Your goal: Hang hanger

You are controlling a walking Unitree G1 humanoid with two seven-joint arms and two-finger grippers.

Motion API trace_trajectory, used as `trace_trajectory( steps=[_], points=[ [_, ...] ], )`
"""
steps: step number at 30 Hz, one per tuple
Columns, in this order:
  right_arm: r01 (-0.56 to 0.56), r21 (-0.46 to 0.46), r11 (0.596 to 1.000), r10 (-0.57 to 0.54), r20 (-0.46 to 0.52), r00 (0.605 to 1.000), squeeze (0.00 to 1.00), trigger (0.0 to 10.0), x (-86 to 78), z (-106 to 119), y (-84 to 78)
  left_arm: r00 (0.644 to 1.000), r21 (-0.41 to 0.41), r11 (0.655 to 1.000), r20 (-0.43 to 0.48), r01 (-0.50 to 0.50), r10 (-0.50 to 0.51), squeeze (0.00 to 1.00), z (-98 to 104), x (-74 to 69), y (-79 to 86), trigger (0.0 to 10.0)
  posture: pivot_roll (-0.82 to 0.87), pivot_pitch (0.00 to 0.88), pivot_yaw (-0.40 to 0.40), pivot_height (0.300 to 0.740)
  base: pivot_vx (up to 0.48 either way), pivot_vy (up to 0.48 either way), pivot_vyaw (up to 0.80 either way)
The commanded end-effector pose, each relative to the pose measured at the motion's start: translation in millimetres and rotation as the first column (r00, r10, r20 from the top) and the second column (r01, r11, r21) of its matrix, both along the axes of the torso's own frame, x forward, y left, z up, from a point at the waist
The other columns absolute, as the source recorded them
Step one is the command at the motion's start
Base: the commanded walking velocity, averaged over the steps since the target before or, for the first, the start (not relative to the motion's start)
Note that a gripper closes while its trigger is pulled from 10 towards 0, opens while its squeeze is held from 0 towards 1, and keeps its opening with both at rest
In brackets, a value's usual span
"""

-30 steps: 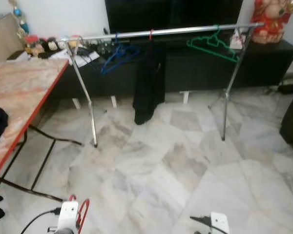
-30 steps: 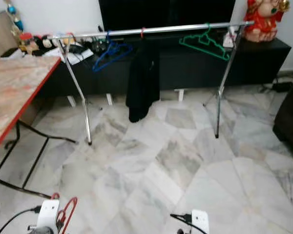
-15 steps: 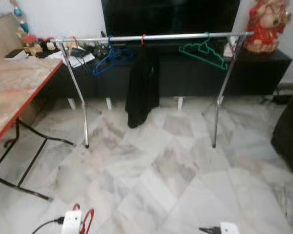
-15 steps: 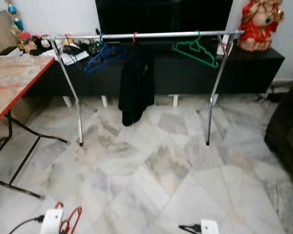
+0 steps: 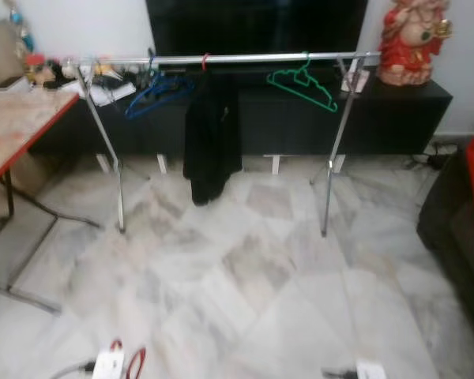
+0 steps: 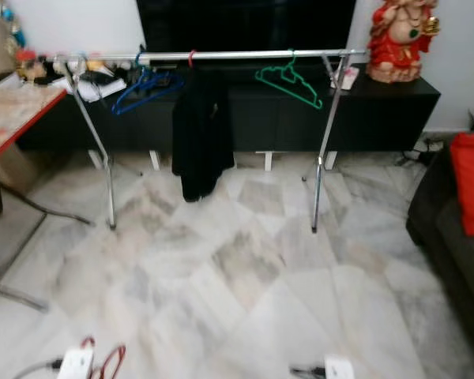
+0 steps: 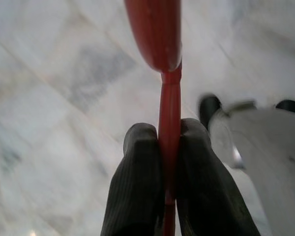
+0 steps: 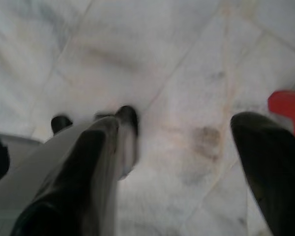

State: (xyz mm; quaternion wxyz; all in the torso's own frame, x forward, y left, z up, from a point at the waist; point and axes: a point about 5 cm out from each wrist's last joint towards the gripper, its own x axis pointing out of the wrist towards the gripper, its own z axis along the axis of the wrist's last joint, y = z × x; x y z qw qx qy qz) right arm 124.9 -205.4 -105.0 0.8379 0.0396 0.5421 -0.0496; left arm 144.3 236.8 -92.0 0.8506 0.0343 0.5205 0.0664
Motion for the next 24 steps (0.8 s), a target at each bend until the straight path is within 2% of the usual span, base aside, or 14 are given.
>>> trace_trajectory(
  steps=[1, 10, 15, 19, 24],
  points=[
    [-0.008, -0.008, 1.0, 0.008, -0.017, 1.0, 0.0, 10.0, -4.7, -1, -0.7, 1.0, -0.01, 1.0, 0.018, 0.01, -0.01, 0.0, 1, 3.4, -1.4, 10.0, -0.11, 0.0, 0.03, 0.74, 0.0, 0.0, 0.0],
    [-0.026, -0.011, 1.0, 0.026, -0.003, 1.0, 0.0, 10.0, -1.0, 0, 1.2, 1.0, -0.025, 1.0, 0.02, 0.012, -0.012, 0.0, 1, 5.3, -6.1, 10.0, -0.11, 0.0, 0.028, 0.74, 0.0, 0.0, 0.0],
    [-0.028, -0.013, 1.0, 0.028, -0.009, 1.0, 0.0, 10.0, -4.4, -1, -0.4, 0.999, -0.025, 0.999, 0.006, 0.034, -0.034, 0.0, -1, 3.5, -8.5, 10.0, -0.12, 0.0, 0.026, 0.74, 0.0, 0.0, 0.0],
    [0.006, -0.01, 1.0, -0.006, -0.008, 1.0, 0.0, 10.0, -6.3, -2, 0.2, 0.999, -0.019, 0.998, -0.002, 0.053, -0.053, 0.0, 0, -0.3, -2.4, 10.0, -0.13, 0.0, 0.046, 0.74, 0.252, 0.0, 0.0],
    [-0.033, -0.015, 0.999, 0.033, -0.02, 0.999, 0.0, 10.0, -7.6, -3, 2.3, 0.998, -0.005, 0.998, -0.008, 0.057, -0.057, 0.0, 1, -4.2, 6.7, 10.0, -0.14, 0.0, 0.053, 0.74, 0.272, 0.0, 0.0]
  ],
)
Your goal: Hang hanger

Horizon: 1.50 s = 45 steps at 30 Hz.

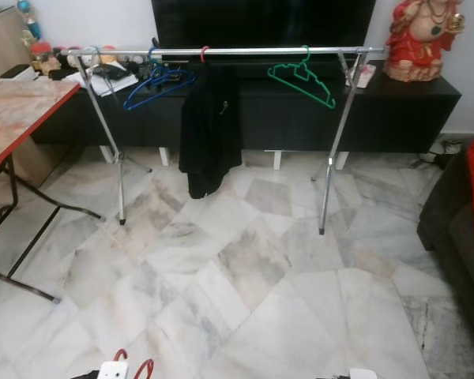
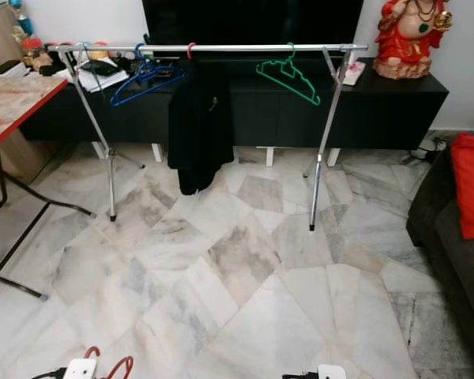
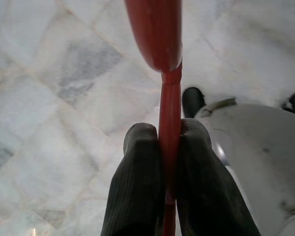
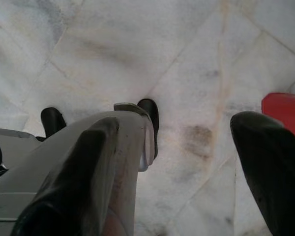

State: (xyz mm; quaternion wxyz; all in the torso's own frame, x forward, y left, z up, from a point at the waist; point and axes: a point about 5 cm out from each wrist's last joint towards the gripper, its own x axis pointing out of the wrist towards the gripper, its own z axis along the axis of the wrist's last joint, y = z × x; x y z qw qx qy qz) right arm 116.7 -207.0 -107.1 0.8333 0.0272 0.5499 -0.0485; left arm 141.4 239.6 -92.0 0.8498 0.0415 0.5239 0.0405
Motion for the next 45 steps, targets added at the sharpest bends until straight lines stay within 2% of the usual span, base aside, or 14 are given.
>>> trace_trajectory(
  steps=[1, 6, 11, 19, 30, 36, 45],
  points=[
    [-0.026, -0.003, 1.0, 0.026, -0.006, 1.0, 0.0, 10.0, 0.1, -1, 4.3, 1.0, 0.013, 1.0, 0.002, 0.011, -0.011, 0.0, 1, -1.9, 4.9, 10.0, -0.14, 0.0, 0.057, 0.74, 0.277, 0.0, 0.0],
    [-0.012, 0.0, 1.0, 0.012, -0.003, 1.0, 0.0, 10.0, 0.4, -1, 5.1, 0.999, 0.018, 0.999, -0.001, 0.043, -0.043, 0.0, 0, -3.4, 1.7, 10.0, -0.14, 0.0, 0.058, 0.74, 0.297, 0.0, 0.0],
    [-0.017, -0.003, 1.0, 0.017, -0.001, 1.0, 0.0, 10.0, 1.1, -1, 5.6, 0.999, 0.007, 0.999, -0.005, 0.052, -0.052, 0.0, -5, -6.9, -11.6, 10.0, -0.13, 0.0, 0.055, 0.74, 0.323, 0.0, 0.0],
    [-0.023, 0.002, 1.0, 0.023, 0.008, 1.0, 0.0, 10.0, 2.9, 0, 8.2, 0.998, -0.003, 0.998, -0.006, 0.066, -0.066, 0.0, -8, -8.8, -23.2, 10.0, -0.14, 0.0, 0.063, 0.74, 0.326, 0.0, 0.0],
    [-0.018, 0.009, 1.0, 0.018, 0.007, 1.0, 0.0, 10.0, 2.0, -1, 9.9, 0.998, 0.008, 0.998, -0.004, 0.06, -0.06, 0.0, -6, -8.3, -16.3, 10.0, -0.15, 0.0, 0.064, 0.74, 0.325, 0.0, 0.0],
    [-0.062, -0.01, 0.998, 0.062, 0.0, 0.998, 0.0, 10.0, 1.3, -1, 6.6, 0.999, -0.001, 0.999, -0.004, 0.038, -0.038, 0.0, -8, -10.7, -19.5, 10.0, -0.15, 0.0, 0.038, 0.74, 0.323, 0.0, 0.0],
    [-0.074, -0.026, 0.997, 0.074, -0.007, 0.997, 0.0, 10.0, -1.2, 0, -1.0, 1.0, -0.019, 0.999, -0.009, 0.025, -0.025, 0.0, -10, -14.0, -27.7, 10.0, -0.13, 0.0, -0.006, 0.74, 0.319, 0.0, 0.0]
  ],
)
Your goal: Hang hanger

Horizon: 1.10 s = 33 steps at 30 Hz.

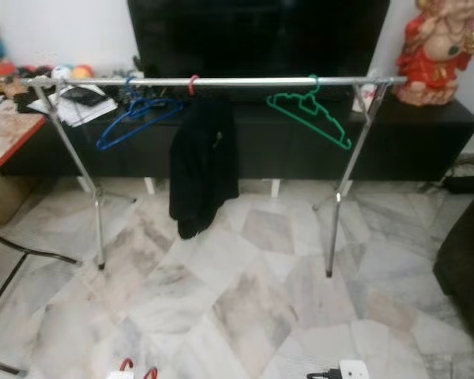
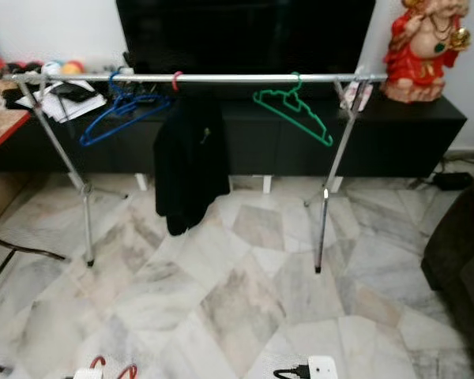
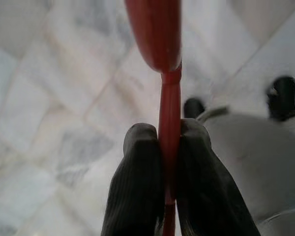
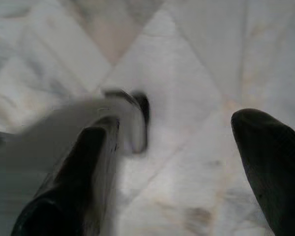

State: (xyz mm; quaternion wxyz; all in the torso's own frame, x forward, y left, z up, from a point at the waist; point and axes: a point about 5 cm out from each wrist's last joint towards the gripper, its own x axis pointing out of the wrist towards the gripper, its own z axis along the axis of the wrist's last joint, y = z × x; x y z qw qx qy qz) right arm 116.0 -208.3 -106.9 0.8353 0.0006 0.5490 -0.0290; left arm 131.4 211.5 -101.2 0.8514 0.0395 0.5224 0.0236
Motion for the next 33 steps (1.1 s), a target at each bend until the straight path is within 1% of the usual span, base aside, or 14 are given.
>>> trace_trajectory(
  steps=[1, 4, 5, 6, 8, 19, 29, 33],
  points=[
    [-0.01, -0.003, 1.0, 0.01, -0.008, 1.0, 0.0, 10.0, -0.5, 0, 0.1, 1.0, 0.002, 1.0, -0.012, -0.001, 0.001, 0.0, -1, -4.1, 0.1, 10.0, -0.13, 0.0, -0.007, 0.74, 0.319, 0.0, 0.0],
    [-0.011, 0.002, 1.0, 0.011, -0.002, 1.0, 0.0, 10.0, -0.3, 0, 0.1, 1.0, -0.002, 1.0, -0.01, -0.001, 0.001, 0.0, -1, -1.2, -2.6, 10.0, -0.13, 0.0, -0.007, 0.74, 0.32, 0.0, 0.0],
    [-0.012, 0.003, 1.0, 0.012, -0.001, 1.0, 0.0, 10.0, -0.1, 0, 0.3, 1.0, -0.005, 1.0, -0.003, 0.002, -0.002, 0.0, 0, 4.5, -5.7, 10.0, -0.13, 0.0, -0.006, 0.74, 0.322, 0.0, 0.0],
    [-0.01, 0.003, 1.0, 0.01, 0.0, 1.0, 0.0, 10.0, -0.2, 0, 0.6, 1.0, -0.006, 1.0, -0.001, 0.006, -0.006, 0.0, 1, 7.3, -7.4, 10.0, -0.14, 0.0, -0.001, 0.74, 0.322, 0.0, 0.0],
    [-0.006, 0.003, 1.0, 0.006, 0.0, 1.0, 0.0, 10.0, -0.2, 0, 1.1, 1.0, -0.006, 1.0, 0.001, 0.011, -0.011, 0.0, 1, 8.6, -8.3, 10.0, -0.14, 0.0, 0.002, 0.74, 0.322, 0.0, 0.0],
    [0.008, 0.006, 1.0, -0.008, 0.004, 1.0, 0.0, 10.0, 1.8, 0, 1.8, 1.0, -0.002, 1.0, 0.007, 0.023, -0.023, 0.0, 2, 13.0, -8.8, 10.0, -0.14, 0.0, 0.01, 0.74, 0.322, 0.0, 0.0],
    [-0.008, 0.003, 1.0, 0.008, 0.008, 1.0, 0.0, 10.0, 3.9, 1, 2.1, 1.0, 0.002, 1.0, 0.008, 0.025, -0.025, 0.0, 3, 14.5, -8.4, 10.0, -0.13, 0.0, 0.01, 0.74, 0.324, 0.0, 0.0],
    [-0.032, -0.004, 0.999, 0.033, 0.006, 0.999, 0.0, 10.0, 4.8, 1, 2.1, 1.0, 0.002, 1.0, 0.007, 0.027, -0.027, 0.0, 3, 14.9, -8.5, 10.0, -0.13, 0.0, 0.009, 0.74, 0.322, 0.0, 0.0]
  ],
)
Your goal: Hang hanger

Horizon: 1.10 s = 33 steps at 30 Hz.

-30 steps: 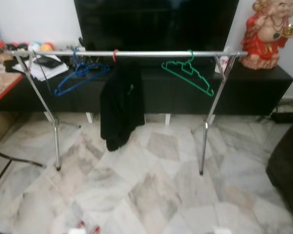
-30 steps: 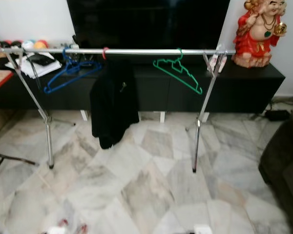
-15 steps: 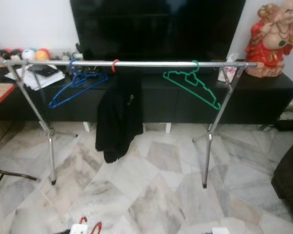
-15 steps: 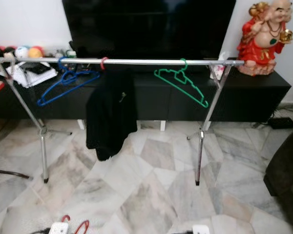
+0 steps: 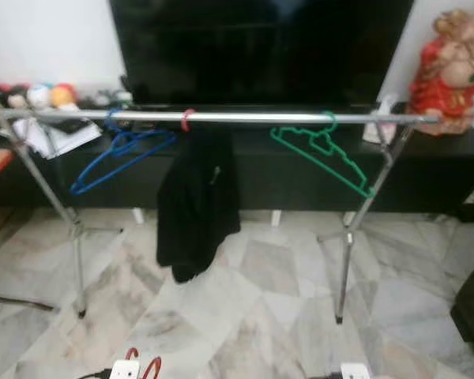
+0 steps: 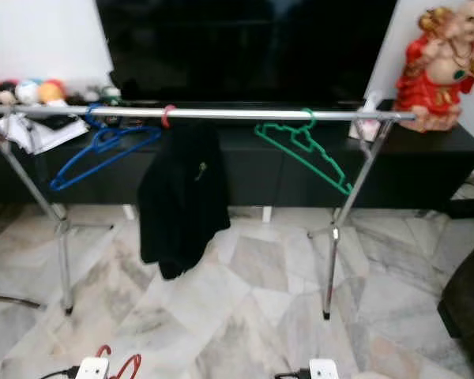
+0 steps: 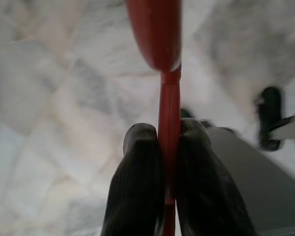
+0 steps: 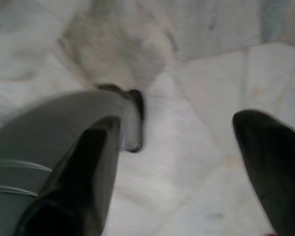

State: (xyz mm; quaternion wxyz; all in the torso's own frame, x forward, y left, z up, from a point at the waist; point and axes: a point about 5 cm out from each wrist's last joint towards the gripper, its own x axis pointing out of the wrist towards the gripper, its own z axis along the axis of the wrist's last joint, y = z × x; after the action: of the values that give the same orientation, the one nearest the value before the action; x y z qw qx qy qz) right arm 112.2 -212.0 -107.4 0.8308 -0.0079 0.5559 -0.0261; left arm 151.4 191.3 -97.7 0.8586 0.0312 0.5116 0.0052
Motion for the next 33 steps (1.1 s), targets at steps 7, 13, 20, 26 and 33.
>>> trace_trajectory(
  steps=[7, 13, 20, 26, 33],
  points=[
    [-0.016, 0.008, 1.0, 0.015, 0.024, 1.0, 0.0, 10.0, 9.0, 1.7, 5.3, 1.0, 0.033, 0.999, -0.016, 0.004, -0.003, 0.0, -0.2, -4.4, 10.7, 10.0, -0.13, 0.0, 0.005, 0.74, 0.325, 0.0, 0.0],
    [-0.024, 0.009, 1.0, 0.024, 0.013, 1.0, 0.0, 10.0, 8.5, 1.5, 5.0, 1.0, 0.032, 0.999, -0.014, 0.002, -0.002, 0.0, -0.1, -3.9, 10.1, 10.0, -0.13, 0.0, 0.004, 0.74, 0.326, 0.0, -0.28],
    [-0.009, 0.01, 1.0, 0.009, 0.017, 1.0, 0.0, 10.0, 9.0, 1.6, 5.2, 1.0, 0.04, 0.999, -0.013, 0.01, -0.01, 0.0, 0.3, -3.1, 10.9, 10.0, -0.13, 0.0, 0.005, 0.74, 0.266, 0.0, -0.55],
    [-0.004, 0.014, 1.0, 0.004, 0.026, 1.0, 0.0, 10.0, 10.2, 2.0, 5.7, 1.0, 0.039, 0.999, -0.011, 0.008, -0.008, 0.0, 0.6, -2.4, 11.0, 10.0, -0.13, 0.0, 0.007, 0.74, 0.0, 0.0, 0.0],
    [-0.031, 0.012, 0.999, 0.03, 0.028, 0.999, 0.0, 10.0, 11.6, 2.5, 5.7, 0.998, 0.064, 0.997, -0.027, 0.052, -0.05, 0.0, 0.1, -3.1, 10.4, 10.0, -0.13, 0.0, 0.004, 0.74, 0.0, -0.244, 0.0]
  ],
)
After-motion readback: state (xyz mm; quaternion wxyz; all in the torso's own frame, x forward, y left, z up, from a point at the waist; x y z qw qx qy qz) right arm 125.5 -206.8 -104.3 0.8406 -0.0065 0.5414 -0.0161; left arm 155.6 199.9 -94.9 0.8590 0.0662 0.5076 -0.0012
